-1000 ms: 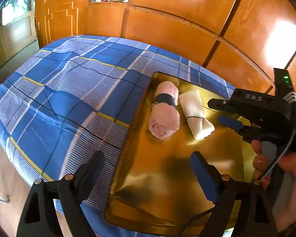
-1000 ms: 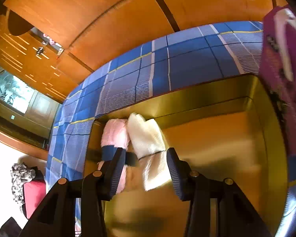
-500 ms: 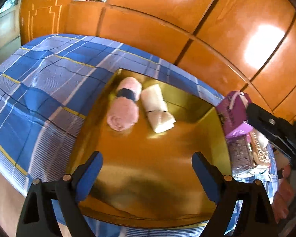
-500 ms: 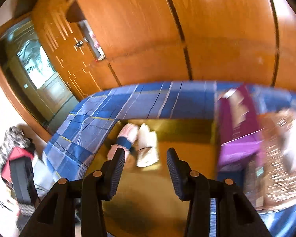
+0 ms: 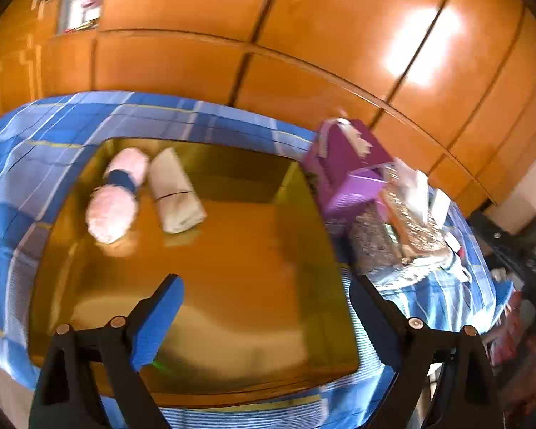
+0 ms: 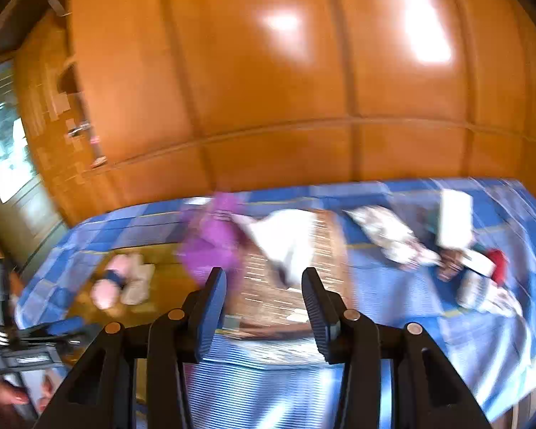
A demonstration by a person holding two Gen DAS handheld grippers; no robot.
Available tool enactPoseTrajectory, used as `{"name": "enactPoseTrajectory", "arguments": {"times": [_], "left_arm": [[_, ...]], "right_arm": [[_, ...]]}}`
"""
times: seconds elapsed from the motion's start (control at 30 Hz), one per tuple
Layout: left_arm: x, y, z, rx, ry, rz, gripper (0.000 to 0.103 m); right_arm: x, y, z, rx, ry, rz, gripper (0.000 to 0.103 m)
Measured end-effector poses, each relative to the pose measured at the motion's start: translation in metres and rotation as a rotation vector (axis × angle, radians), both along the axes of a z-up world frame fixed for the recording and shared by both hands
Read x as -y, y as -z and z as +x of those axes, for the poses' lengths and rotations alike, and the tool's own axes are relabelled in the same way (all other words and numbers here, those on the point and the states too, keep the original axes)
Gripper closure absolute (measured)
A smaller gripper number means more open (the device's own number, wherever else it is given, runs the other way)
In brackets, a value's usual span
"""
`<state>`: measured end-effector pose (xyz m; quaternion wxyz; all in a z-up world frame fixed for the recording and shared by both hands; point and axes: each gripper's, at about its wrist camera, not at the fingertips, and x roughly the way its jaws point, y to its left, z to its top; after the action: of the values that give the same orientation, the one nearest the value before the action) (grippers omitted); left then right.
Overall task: Organize soft objects
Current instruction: 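Move the left tool to the satin scrunchie while the right tool reaches the white glove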
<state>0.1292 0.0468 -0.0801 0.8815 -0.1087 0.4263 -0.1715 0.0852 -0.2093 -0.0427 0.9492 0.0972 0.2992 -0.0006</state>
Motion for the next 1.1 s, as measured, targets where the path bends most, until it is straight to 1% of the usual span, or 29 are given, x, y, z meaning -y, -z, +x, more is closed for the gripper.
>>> {"name": "enactPoseTrajectory", "arguments": {"times": [0.07, 0.1, 0.13, 0.17, 0.2, 0.23, 0.3, 0.37, 0.4, 0.43, 0.5, 0.57, 0.63, 0.7, 0.77, 0.83, 0.93, 0.97, 1.03, 1.07, 1.1], "left_arm": [[0.011, -0.003, -0.002, 0.01, 0.024, 0.007, 0.008], [0.016, -0.004, -0.002, 0.013, 0.037, 0.01, 0.007], [0.021, -0.005, -0.002, 0.014, 0.047, 0.015, 0.007], [0.025, -0.005, -0.003, 0.013, 0.056, 0.018, 0.007], [0.03, -0.004, -0.004, 0.011, 0.069, 0.017, 0.007], [0.034, -0.004, -0.005, 0.009, 0.082, 0.017, 0.007], [0.043, -0.004, -0.007, 0.002, 0.11, 0.023, 0.006], [0.052, -0.004, -0.01, 0.0, 0.136, 0.033, 0.006], [0.055, -0.004, -0.011, 0.001, 0.143, 0.038, 0.006], [0.058, -0.004, -0.011, 0.002, 0.151, 0.041, 0.006], [0.066, -0.006, -0.013, 0.004, 0.168, 0.047, 0.006], [0.074, -0.007, -0.014, 0.003, 0.182, 0.046, 0.006], [0.081, -0.009, -0.015, 0.004, 0.194, 0.049, 0.005], [0.089, -0.011, -0.016, 0.003, 0.212, 0.054, 0.005], [0.1, -0.014, -0.018, 0.008, 0.232, 0.066, 0.005], [0.11, -0.018, -0.019, 0.015, 0.256, 0.076, 0.005], [0.127, -0.024, -0.021, 0.03, 0.293, 0.092, 0.005], [0.133, -0.026, -0.021, 0.03, 0.308, 0.093, 0.005], [0.148, -0.029, -0.021, 0.035, 0.341, 0.093, 0.005], [0.154, -0.031, -0.02, 0.035, 0.353, 0.096, 0.005], [0.164, -0.033, -0.019, 0.031, 0.375, 0.095, 0.005]], "right_arm": [[0.028, 0.009, -0.004, -0.023, 0.064, 0.009, 0.059], [0.045, 0.018, -0.006, -0.04, 0.109, 0.005, 0.055], [0.055, 0.024, -0.007, -0.054, 0.131, -0.001, 0.047], [0.07, 0.036, -0.006, -0.099, 0.166, -0.013, 0.041], [0.085, 0.049, -0.003, -0.154, 0.193, -0.016, 0.033], [0.102, 0.067, 0.0, -0.218, 0.213, -0.003, 0.032], [0.133, 0.091, 0.001, -0.301, 0.271, 0.014, 0.032], [0.157, 0.098, 0.0, -0.307, 0.325, -0.016, 0.032], [0.175, 0.098, -0.001, -0.301, 0.376, -0.059, 0.032], [0.186, 0.096, -0.001, -0.289, 0.405, -0.076, 0.032], [0.215, 0.092, 0.0, -0.26, 0.447, -0.079, 0.032], [0.237, 0.092, 0.005, -0.263, 0.459, -0.071, 0.031], [0.252, 0.099, 0.015, -0.309, 0.431, -0.077, 0.03], [0.251, 0.108, 0.027, -0.349, 0.381, -0.125, 0.03], [0.253, 0.117, 0.031, -0.37, 0.371, -0.149, 0.03], [0.249, 0.123, 0.029, -0.365, 0.367, -0.124, 0.03], [0.249, 0.129, 0.028, -0.319, 0.374, -0.09, 0.03], [0.25, 0.13, 0.026, -0.307, 0.373, -0.081, 0.032], [0.249, 0.133, 0.022, -0.28, 0.353, -0.04, 0.047], [0.248, 0.134, 0.019, -0.275, 0.347, -0.024, 0.05], [0.245, 0.134, 0.013, -0.263, 0.34, -0.009, 0.056]]}}
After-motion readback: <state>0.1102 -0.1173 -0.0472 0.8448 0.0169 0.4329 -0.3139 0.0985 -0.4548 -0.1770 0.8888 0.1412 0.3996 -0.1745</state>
